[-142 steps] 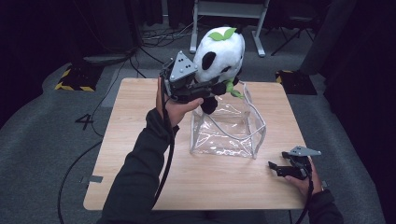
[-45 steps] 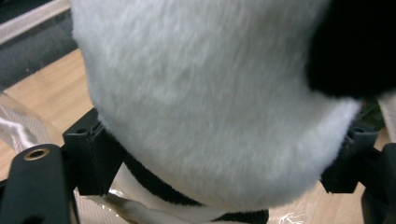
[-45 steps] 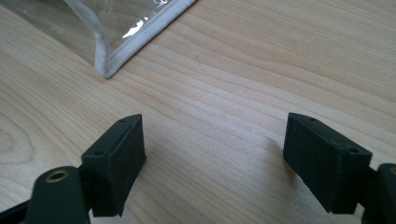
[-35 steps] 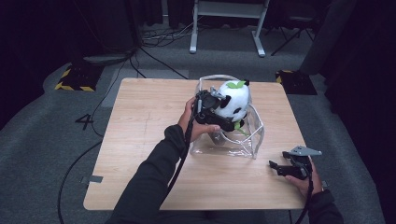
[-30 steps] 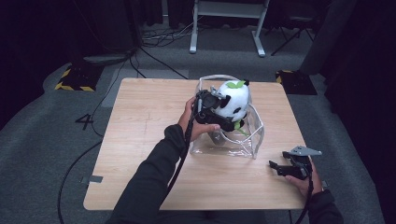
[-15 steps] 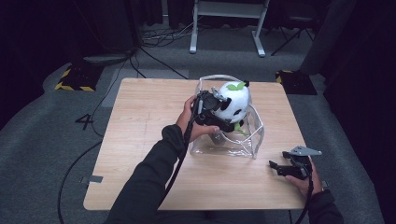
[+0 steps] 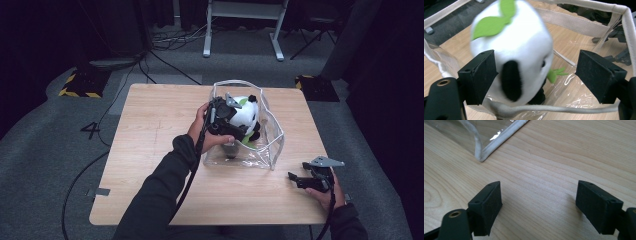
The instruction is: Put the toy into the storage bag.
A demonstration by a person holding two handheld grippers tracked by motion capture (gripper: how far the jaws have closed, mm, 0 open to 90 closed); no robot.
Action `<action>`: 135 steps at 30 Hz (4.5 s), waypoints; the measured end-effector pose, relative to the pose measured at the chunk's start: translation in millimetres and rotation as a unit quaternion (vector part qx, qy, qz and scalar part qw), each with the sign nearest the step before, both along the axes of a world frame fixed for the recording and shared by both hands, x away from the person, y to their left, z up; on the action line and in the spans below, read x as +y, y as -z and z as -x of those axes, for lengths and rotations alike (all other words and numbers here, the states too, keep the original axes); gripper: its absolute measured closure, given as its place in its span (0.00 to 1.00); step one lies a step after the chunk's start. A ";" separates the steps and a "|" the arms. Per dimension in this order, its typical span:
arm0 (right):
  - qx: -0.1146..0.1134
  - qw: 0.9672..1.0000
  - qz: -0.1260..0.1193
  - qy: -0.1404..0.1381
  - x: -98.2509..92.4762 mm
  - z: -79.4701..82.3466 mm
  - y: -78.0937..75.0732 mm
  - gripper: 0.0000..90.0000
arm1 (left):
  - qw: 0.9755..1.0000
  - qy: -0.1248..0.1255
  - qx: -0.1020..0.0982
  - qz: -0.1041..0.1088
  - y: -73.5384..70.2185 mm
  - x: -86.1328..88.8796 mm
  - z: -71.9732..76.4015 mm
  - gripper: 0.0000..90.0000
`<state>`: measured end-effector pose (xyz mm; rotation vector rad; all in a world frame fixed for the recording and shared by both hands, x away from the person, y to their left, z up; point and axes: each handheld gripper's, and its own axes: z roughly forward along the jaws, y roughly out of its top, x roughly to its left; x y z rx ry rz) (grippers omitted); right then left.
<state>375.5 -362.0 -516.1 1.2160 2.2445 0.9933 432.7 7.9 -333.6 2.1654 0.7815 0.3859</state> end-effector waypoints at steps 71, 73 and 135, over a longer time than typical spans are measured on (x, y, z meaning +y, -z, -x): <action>0.000 1.000 0.000 0.000 0.0 0.1 0.0 0.23 | 0.996 0.021 -0.070 -0.049 -19.3 79.7 32.7 0.18; 0.000 1.000 0.000 0.000 0.0 0.0 0.0 0.23 | 0.996 0.021 -0.070 -0.052 -19.2 81.1 33.4 0.18; 0.000 1.000 0.000 0.000 0.0 0.1 0.0 0.23 | 0.988 -0.022 -0.030 -0.148 55.3 145.7 58.3 0.18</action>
